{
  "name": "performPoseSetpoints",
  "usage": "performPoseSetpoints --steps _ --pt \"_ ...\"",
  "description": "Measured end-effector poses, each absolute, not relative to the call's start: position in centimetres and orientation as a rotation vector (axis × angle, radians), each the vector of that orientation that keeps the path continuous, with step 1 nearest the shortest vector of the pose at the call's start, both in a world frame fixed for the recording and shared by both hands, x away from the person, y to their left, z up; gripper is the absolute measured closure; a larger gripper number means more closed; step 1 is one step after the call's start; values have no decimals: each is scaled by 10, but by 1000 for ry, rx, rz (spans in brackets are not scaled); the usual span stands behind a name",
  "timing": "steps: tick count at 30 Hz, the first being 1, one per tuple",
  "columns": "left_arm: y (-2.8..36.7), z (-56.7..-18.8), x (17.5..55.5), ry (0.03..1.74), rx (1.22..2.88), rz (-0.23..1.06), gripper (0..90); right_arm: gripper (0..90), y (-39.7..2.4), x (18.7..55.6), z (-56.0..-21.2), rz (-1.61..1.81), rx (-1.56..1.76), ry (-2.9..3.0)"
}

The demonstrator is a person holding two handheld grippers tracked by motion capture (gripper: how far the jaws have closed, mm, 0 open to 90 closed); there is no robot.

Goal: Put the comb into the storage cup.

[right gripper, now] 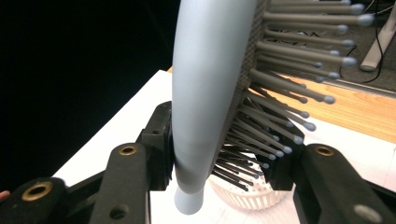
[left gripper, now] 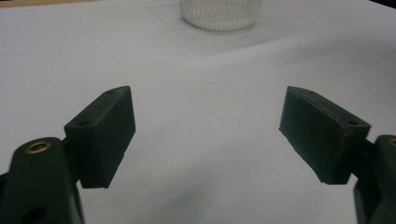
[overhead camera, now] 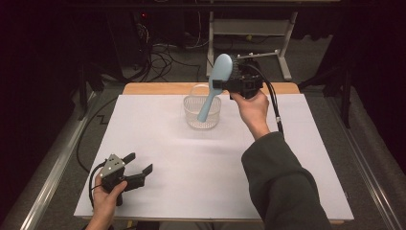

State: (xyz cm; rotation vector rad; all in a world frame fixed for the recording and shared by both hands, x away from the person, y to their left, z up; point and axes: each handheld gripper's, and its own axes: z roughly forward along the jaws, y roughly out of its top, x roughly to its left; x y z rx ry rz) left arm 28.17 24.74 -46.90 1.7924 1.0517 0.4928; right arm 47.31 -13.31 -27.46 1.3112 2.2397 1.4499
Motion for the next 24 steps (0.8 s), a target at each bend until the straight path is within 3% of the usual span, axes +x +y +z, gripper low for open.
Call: performPoseSetpoints --steps 24 --pt "246 -469 282 1043 1807 496 187 536 -115 509 -274 1372 1372 2172"
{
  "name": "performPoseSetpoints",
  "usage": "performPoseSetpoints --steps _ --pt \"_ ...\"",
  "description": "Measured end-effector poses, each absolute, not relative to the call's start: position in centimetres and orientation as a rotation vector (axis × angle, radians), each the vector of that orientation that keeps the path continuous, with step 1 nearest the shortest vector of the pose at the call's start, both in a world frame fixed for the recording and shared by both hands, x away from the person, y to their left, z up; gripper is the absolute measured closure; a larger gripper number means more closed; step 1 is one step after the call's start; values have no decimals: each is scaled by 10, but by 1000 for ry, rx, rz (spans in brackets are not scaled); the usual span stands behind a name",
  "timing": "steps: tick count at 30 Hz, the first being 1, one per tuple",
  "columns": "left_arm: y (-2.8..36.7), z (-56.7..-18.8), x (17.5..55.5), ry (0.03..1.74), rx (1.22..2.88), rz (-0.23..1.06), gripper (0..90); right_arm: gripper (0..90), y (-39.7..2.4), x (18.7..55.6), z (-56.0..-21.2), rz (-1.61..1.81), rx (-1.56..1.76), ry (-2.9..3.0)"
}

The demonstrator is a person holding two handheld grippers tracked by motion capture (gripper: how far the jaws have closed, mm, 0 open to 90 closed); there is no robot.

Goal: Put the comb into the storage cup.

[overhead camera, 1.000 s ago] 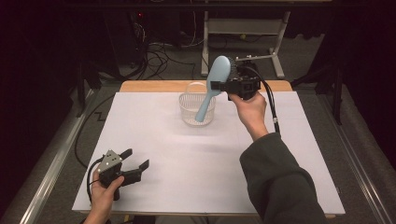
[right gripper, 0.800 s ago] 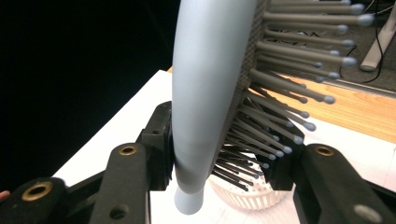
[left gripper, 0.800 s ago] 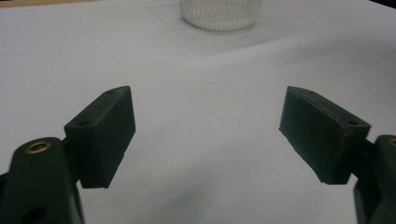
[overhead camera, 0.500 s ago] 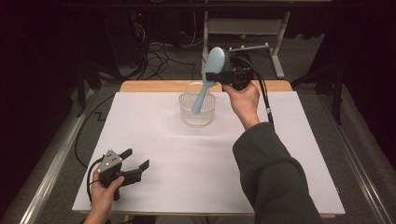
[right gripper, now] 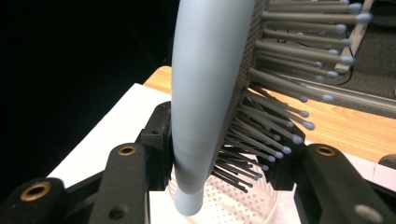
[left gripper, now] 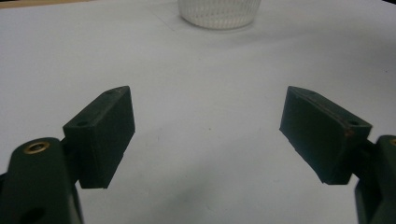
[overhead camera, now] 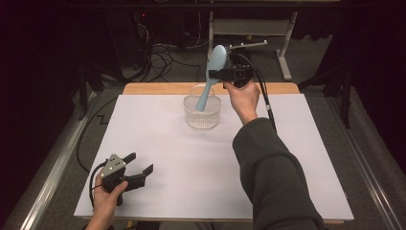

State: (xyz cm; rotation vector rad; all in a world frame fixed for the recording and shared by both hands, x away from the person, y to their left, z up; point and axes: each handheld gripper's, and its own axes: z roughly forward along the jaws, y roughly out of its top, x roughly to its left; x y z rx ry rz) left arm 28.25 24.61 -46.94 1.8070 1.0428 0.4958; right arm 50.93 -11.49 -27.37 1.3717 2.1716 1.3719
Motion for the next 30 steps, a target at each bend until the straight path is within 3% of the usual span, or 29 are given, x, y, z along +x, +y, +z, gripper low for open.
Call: performPoseSetpoints --steps 30 --pt "247 -470 282 1038 1815 508 174 531 -98 523 -305 1276 1372 2188"
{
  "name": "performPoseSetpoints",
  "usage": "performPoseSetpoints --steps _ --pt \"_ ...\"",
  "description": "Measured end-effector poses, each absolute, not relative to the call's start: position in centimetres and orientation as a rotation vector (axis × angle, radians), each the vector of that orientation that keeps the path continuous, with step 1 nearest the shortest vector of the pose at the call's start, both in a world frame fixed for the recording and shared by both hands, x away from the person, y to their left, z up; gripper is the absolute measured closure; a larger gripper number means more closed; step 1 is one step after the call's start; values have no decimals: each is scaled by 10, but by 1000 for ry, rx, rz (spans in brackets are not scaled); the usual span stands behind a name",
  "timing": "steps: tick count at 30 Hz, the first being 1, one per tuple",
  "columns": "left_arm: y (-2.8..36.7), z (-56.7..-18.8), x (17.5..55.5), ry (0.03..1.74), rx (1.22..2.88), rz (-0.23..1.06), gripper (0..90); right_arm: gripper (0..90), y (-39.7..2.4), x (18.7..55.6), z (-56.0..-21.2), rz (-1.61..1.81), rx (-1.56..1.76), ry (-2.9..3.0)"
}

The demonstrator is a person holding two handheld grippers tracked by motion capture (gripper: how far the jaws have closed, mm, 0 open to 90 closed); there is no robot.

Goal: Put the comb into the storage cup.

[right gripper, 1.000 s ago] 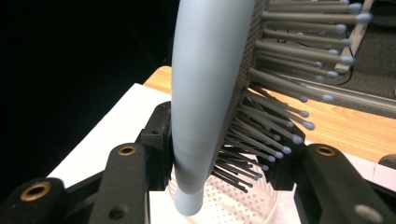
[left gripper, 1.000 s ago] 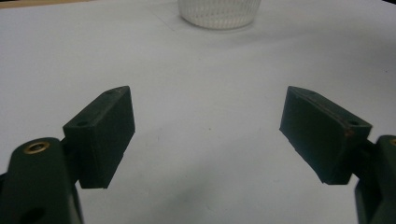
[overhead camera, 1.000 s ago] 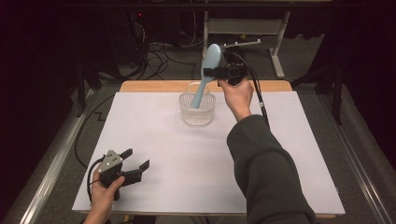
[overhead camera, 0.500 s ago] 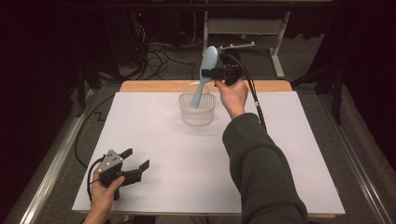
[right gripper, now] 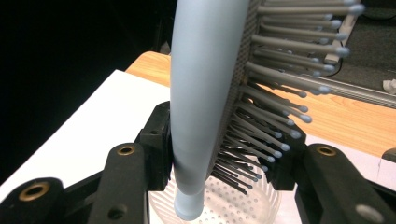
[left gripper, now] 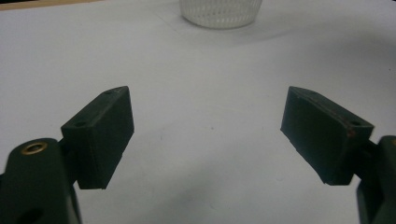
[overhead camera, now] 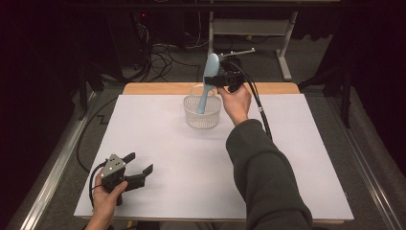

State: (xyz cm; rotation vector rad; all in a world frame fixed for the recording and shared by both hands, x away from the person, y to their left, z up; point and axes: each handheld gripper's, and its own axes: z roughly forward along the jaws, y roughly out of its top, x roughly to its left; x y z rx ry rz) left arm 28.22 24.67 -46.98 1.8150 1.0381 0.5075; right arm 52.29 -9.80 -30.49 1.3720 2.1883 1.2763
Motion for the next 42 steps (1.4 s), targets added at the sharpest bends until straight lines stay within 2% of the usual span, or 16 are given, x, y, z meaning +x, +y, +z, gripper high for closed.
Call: performPoseSetpoints --steps 42 --pt "246 -469 280 1029 1812 515 170 521 -93 523 -338 1233 1428 2182"
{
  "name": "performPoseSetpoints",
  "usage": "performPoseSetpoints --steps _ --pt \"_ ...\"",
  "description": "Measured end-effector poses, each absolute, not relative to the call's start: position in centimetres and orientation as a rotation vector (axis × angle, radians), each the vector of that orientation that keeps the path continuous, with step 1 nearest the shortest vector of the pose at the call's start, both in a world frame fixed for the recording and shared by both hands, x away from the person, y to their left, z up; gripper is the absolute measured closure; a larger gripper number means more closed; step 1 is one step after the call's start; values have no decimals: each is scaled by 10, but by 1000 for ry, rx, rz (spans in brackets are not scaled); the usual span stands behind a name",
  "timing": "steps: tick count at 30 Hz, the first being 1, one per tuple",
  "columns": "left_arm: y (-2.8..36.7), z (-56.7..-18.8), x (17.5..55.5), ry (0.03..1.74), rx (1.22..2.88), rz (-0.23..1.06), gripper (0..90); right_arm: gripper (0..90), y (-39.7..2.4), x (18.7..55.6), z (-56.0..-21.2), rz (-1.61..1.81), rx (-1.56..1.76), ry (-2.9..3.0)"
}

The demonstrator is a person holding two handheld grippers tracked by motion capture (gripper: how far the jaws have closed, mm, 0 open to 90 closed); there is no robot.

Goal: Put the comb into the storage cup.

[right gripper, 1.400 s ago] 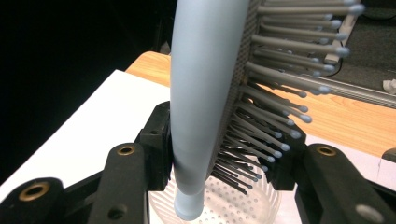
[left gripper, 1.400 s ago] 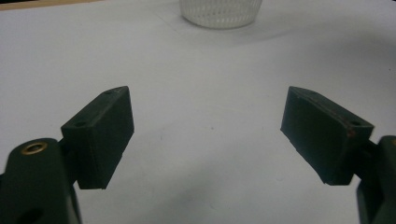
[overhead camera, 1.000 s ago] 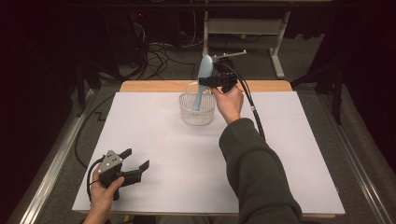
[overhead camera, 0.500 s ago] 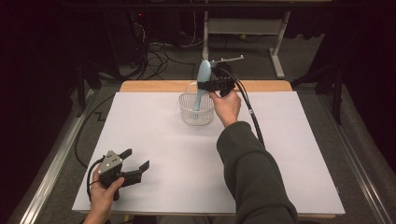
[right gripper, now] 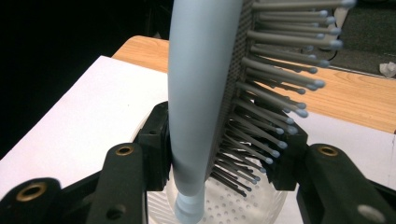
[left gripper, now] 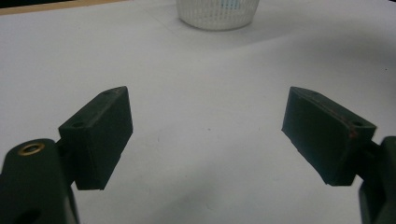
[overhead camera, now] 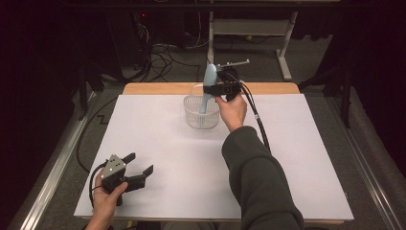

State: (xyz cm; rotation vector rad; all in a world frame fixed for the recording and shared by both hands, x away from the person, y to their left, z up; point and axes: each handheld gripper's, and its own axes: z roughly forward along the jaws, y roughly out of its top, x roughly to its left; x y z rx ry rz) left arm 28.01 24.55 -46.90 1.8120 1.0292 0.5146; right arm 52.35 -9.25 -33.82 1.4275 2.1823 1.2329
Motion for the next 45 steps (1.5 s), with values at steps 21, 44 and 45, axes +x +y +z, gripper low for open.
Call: performPoseSetpoints --steps 21,44,45 --pt "246 -469 280 1028 1809 518 170 510 -90 524 -346 1185 1420 2203" --pt "245 -469 278 1019 1815 504 170 483 -91 523 -348 1121 1389 2249" --pt "245 -469 278 1019 1814 505 170 482 -91 523 -348 1120 1388 2250"
